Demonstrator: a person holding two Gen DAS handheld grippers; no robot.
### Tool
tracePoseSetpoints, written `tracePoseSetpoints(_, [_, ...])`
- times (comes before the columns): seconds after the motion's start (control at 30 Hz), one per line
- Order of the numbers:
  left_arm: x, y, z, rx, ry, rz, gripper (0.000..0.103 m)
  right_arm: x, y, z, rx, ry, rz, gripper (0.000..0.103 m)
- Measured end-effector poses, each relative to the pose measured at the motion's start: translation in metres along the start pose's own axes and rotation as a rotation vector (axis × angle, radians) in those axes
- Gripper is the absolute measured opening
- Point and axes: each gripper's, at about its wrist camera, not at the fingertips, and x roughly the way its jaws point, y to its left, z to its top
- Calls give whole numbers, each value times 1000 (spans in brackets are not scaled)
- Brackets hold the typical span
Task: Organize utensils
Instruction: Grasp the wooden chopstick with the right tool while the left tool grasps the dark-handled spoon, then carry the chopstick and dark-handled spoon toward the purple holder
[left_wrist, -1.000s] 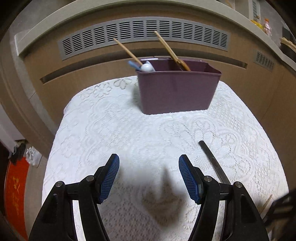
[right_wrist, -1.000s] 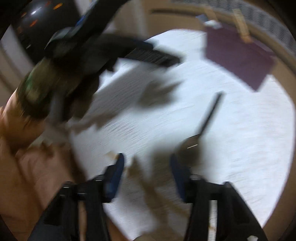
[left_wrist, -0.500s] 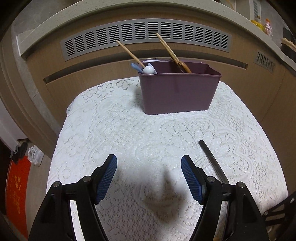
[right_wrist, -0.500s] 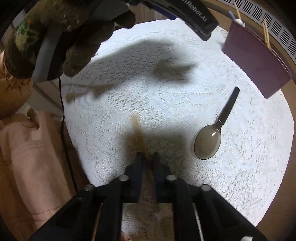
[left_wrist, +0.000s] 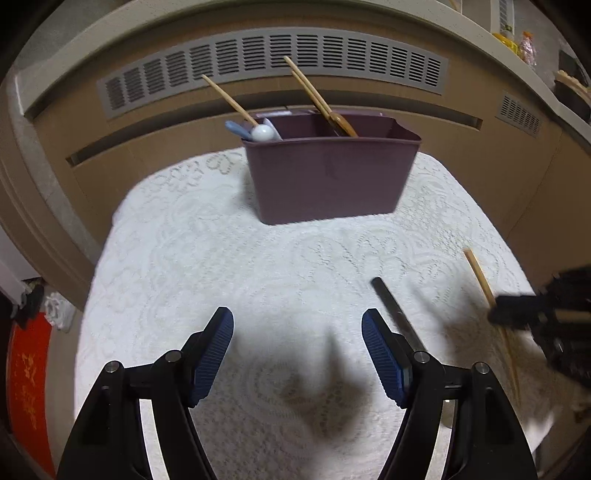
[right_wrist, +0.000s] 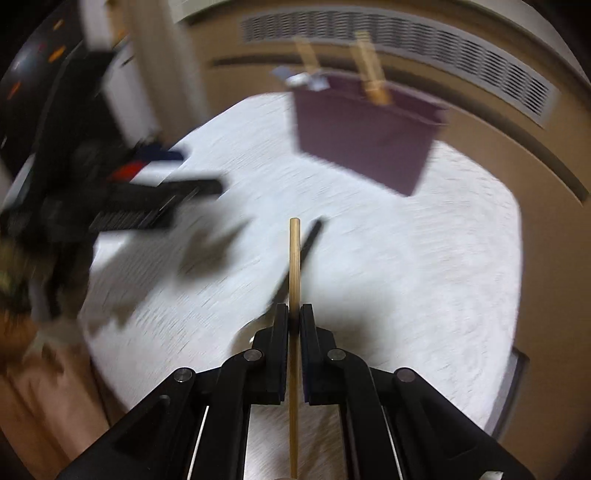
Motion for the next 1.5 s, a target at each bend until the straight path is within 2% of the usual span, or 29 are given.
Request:
tracePoseSetpoints(0.13, [20,-12,-3,-38,119,-144,72,17,-23,8,106,-21,-63,6])
tracePoseSetpoints(0.23, [37,-27,-5,-46,201,-207,72,24,-40,7,129,-30,-97,6])
tracePoseSetpoints(0.3, [46,-41,-4,-24,220,-214,70,19,-39,2,130,-43,-96,6])
tracePoseSetpoints(0.37, [53,-53,1,-2,226,-209,60,12,-40,-3,137,-58,-90,6])
tracePoseSetpoints(0.43, [62,-61,6,0,243,-201,45,15,-42,-3,144,-71,-90,7])
tracePoseSetpoints(0.5, [72,-68,13,-9,258,-183,42,12,-46,-5,159,-81,-83,7])
tracePoseSetpoints(0.63, [80,-75,20,-4,244,-135,39,10,-53,-9,184,-90,-95,11])
tracePoseSetpoints(0.67, [79,-77,20,10,235,-120,36,10,-54,-10,189,-91,-98,13])
tracePoseSetpoints(0.7, [79,-79,19,24,227,-111,25,10,-55,-11,195,-92,-103,19])
tracePoseSetpoints(0.73, [77,-81,17,44,214,-104,18,10,-56,-12,201,-94,-109,25])
tracePoseSetpoints(0.8, [71,-82,12,75,184,-120,14,12,-58,-13,213,-98,-118,27])
tracePoseSetpoints(0.93, [50,-70,4,132,118,-106,12,23,-59,-14,242,-70,-97,27])
tracePoseSetpoints(1.1, [38,-33,4,61,105,-133,12,37,-44,-9,196,-32,-95,27])
tracePoseSetpoints(1.27, [26,-9,6,-10,79,-185,12,54,-30,-1,143,6,-168,25])
tracePoseSetpoints(1.33, [22,-3,8,-27,67,-198,12,60,-31,0,144,27,-169,11])
tracePoseSetpoints(1.5, [9,1,10,-37,27,-206,12,64,-24,-1,122,51,-171,6])
